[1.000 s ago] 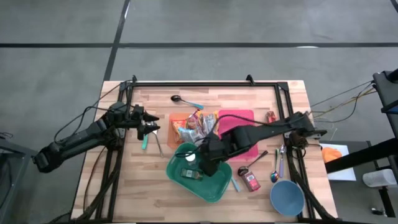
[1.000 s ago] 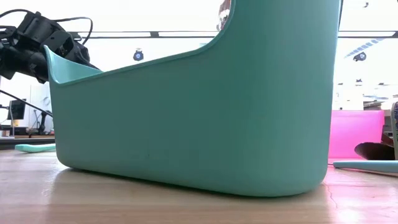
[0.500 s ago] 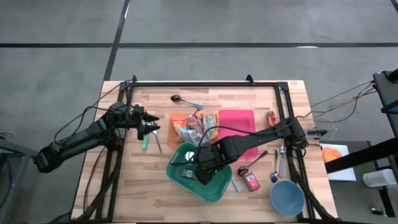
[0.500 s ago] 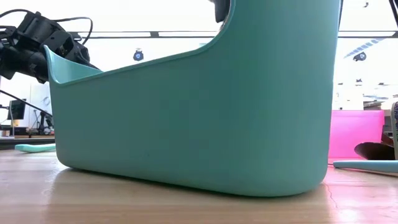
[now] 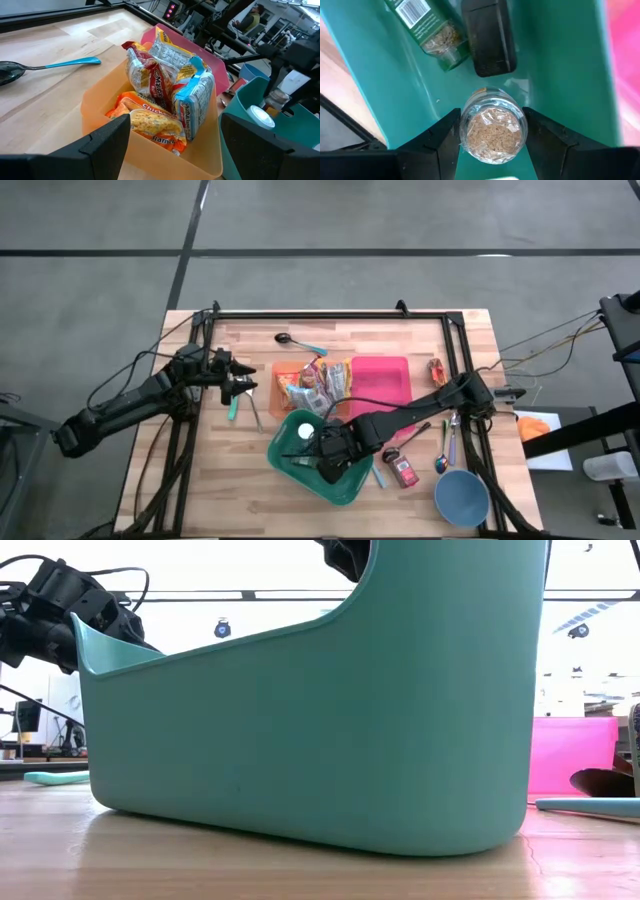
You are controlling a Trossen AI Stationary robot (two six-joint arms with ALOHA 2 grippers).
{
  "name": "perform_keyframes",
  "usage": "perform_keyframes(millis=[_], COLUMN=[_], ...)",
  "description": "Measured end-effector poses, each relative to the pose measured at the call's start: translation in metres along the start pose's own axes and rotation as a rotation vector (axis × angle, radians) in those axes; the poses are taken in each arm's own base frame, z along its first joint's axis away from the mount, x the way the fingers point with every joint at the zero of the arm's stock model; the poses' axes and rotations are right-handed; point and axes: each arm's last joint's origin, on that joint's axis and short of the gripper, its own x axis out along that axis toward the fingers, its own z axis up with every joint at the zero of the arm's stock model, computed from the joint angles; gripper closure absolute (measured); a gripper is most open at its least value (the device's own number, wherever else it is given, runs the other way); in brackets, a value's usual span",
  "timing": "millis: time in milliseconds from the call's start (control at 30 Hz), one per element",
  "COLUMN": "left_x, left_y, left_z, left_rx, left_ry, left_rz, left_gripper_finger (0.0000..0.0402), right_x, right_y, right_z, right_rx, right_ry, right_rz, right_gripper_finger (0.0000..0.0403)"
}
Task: Pick & Place Food Item
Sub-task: Put the brown seasoning bottle into the green bin
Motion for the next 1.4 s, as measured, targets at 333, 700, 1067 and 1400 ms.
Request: perform_keyframes(millis=[333, 700, 1067, 1400], left_x=[0.0, 0.0, 0.0, 0.0], left_y=[0.0, 0.0, 0.0, 0.0], left_z=[0.0, 0.0, 0.0, 0.0], left_rx=[0.0, 0.0, 0.0, 0.0], left_ry=[0.0, 0.0, 0.0, 0.0], left_rz=[0.0, 0.0, 0.0, 0.0], left_gripper_finger=[0.0086, 0.0086, 0.0087, 0.0087], right_x=[0.027, 0.047, 0.047, 0.047], right_y=[-0.008, -0.012, -0.012, -0.012], right_z=[-0.004, -0.005, -0.005, -0.005], right_rx=[-0.006, -0.03, -0.028, -0.028], right_ry=[0.007, -0.044, -0.043, -0.042], right_rz=[-0.033, -0.024, -0.022, -0.017], right_gripper_finger=[0.0219, 0.0219, 0.0204, 0.0144])
